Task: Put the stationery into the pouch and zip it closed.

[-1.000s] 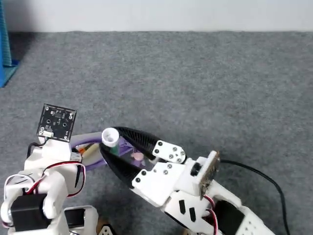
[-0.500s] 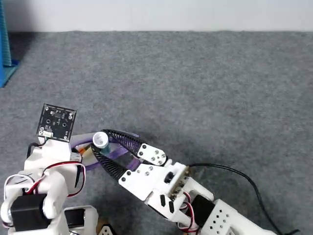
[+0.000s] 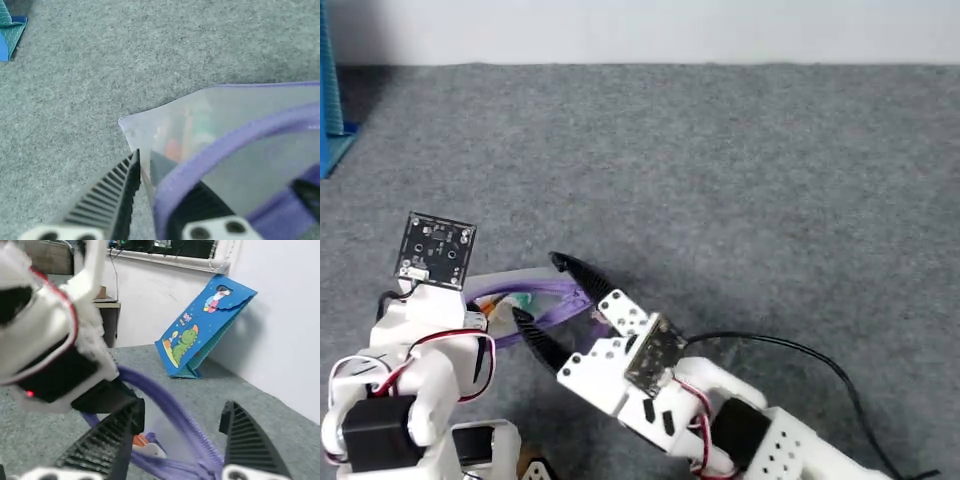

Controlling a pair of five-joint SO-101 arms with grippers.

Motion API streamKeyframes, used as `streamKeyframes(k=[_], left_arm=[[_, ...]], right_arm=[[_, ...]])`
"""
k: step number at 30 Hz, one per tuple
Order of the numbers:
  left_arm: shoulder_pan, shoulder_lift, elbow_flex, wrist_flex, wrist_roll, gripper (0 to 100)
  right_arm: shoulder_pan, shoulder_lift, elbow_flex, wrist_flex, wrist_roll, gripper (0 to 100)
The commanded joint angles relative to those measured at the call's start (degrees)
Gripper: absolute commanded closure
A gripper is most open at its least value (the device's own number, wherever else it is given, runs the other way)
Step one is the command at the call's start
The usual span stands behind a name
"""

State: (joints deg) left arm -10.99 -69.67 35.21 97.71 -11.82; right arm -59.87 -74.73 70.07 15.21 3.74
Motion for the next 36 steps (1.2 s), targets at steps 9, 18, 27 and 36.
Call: streamKeyframes(k=[9, 18, 27, 36], left_arm=[[0.35, -0.79, -2.51, -1.32, 0.70, 99], [0.35, -0.79, -2.51, -1.32, 0.70, 99], [0.09, -0.79, -2.51, -0.70, 0.70, 99], [0.18, -0.79, -2.51, -0.88, 0.70, 99]], right_arm=[[10.95, -18.51, -5.71, 29.23, -9.05, 78.6], [11.47, -26.51, 7.56, 31.25, -8.97, 78.6], [11.56, -26.86, 16.09, 20.18, -8.62, 86.1], [16.84, -27.03, 15.82, 20.79, -8.62, 99.1]])
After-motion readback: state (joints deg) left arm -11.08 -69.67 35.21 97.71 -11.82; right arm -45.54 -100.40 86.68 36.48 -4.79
